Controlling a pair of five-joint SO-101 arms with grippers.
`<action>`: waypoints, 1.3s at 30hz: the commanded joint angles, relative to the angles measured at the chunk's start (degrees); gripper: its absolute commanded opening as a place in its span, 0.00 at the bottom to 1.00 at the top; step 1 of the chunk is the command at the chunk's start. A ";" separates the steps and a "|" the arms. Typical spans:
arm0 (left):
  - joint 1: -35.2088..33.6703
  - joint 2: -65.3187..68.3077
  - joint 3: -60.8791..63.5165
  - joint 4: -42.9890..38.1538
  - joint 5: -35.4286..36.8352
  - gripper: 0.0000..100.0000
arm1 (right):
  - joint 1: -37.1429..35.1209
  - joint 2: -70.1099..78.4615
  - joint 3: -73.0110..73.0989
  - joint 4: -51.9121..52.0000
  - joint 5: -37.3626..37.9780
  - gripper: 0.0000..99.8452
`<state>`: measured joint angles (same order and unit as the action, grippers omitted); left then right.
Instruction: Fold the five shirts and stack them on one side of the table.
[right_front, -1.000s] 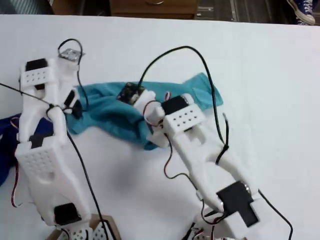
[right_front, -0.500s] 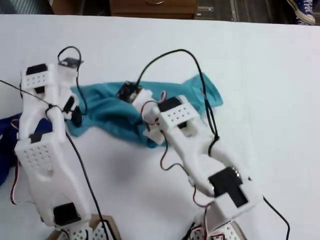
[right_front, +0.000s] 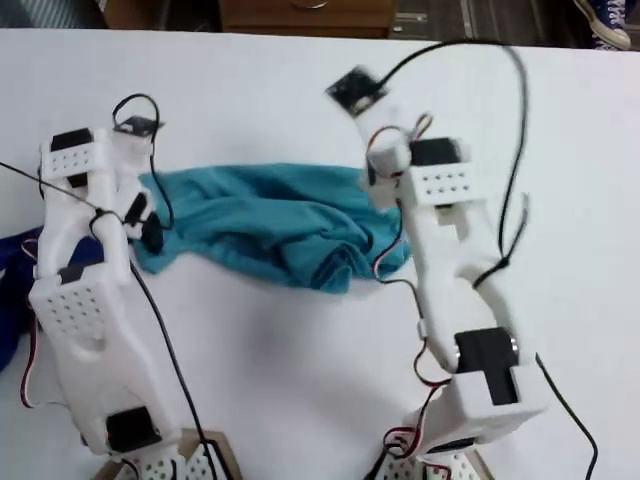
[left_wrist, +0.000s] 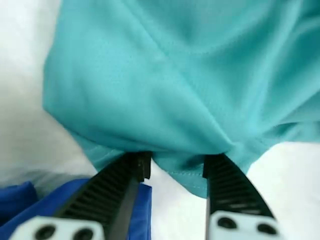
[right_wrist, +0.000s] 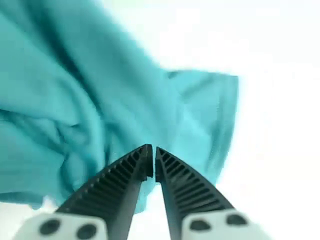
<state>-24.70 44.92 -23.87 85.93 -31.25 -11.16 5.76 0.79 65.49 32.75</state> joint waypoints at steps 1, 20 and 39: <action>-0.53 0.97 -0.13 -0.26 0.26 0.20 | 0.92 -3.30 -2.99 0.66 0.18 0.02; -0.53 1.05 -0.13 -0.26 0.35 0.20 | -24.04 -17.80 25.49 20.44 13.45 0.04; -0.70 1.14 -0.13 -0.26 0.35 0.20 | -23.16 -6.46 34.20 -9.80 13.36 0.04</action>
<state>-24.70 44.92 -23.87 85.93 -31.25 -38.77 -4.44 38.59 58.46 45.76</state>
